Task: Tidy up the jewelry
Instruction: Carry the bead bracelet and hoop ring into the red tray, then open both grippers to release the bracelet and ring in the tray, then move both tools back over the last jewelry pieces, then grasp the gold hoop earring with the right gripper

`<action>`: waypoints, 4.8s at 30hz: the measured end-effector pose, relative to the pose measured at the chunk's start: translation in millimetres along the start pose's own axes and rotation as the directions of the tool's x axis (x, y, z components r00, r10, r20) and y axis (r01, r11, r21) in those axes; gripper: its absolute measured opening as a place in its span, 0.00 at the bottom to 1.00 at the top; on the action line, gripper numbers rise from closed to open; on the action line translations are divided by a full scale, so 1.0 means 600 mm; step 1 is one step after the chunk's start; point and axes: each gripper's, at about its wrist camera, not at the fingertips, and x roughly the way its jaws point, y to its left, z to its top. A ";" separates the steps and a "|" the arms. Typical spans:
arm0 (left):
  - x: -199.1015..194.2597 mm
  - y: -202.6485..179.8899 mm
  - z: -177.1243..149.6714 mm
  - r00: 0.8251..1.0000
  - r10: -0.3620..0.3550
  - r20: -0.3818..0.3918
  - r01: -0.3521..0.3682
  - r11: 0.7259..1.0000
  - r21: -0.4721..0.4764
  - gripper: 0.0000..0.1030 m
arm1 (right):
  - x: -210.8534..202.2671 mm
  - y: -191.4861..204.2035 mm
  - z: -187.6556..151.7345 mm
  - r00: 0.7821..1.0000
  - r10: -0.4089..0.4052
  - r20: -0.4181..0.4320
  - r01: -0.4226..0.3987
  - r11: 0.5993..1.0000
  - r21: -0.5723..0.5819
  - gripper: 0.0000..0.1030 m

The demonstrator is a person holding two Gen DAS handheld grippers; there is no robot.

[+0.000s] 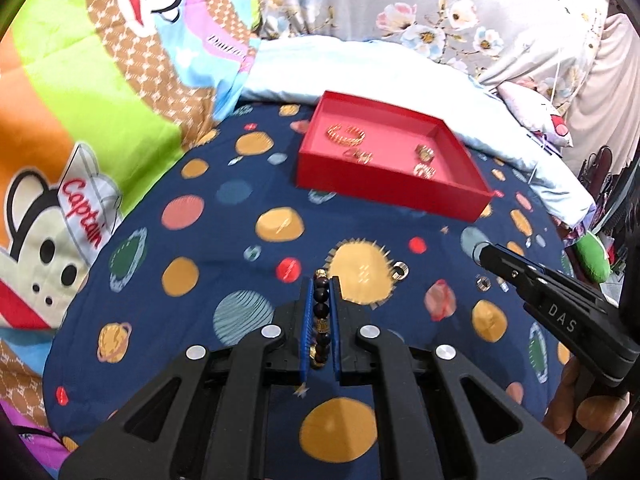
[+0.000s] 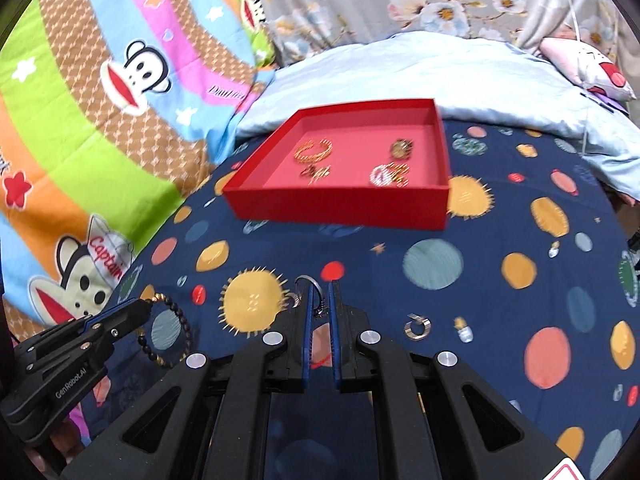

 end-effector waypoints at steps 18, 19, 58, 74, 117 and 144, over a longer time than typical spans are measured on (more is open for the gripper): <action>-0.004 -0.074 0.159 0.984 -0.077 0.161 0.067 0.996 0.065 0.07 | -0.020 -0.060 0.116 0.990 -0.037 0.133 0.035 0.999 0.016 0.06; -0.003 -0.077 0.169 0.983 -0.077 0.169 0.066 0.995 0.069 0.07 | -0.018 -0.062 0.123 0.990 -0.035 0.137 0.033 0.999 0.019 0.06; 0.190 -0.065 0.274 0.989 0.024 0.146 -0.029 0.999 0.029 0.40 | 0.152 -0.120 0.211 0.993 -0.080 0.086 0.076 0.996 0.054 0.20; 0.118 -0.049 0.206 0.992 0.026 0.126 -0.029 0.999 0.019 0.45 | 0.039 -0.124 0.119 0.994 -0.071 0.089 0.061 0.992 0.107 0.20; 0.097 -0.041 -0.022 0.991 0.053 -0.127 -0.050 0.998 0.024 0.48 | 0.018 -0.090 -0.070 0.992 -0.100 -0.080 0.108 0.989 0.100 0.33; 0.107 -0.046 -0.019 0.990 0.033 -0.138 -0.030 0.999 0.024 0.48 | 0.060 -0.089 -0.051 0.984 -0.156 -0.082 0.161 0.985 0.059 0.15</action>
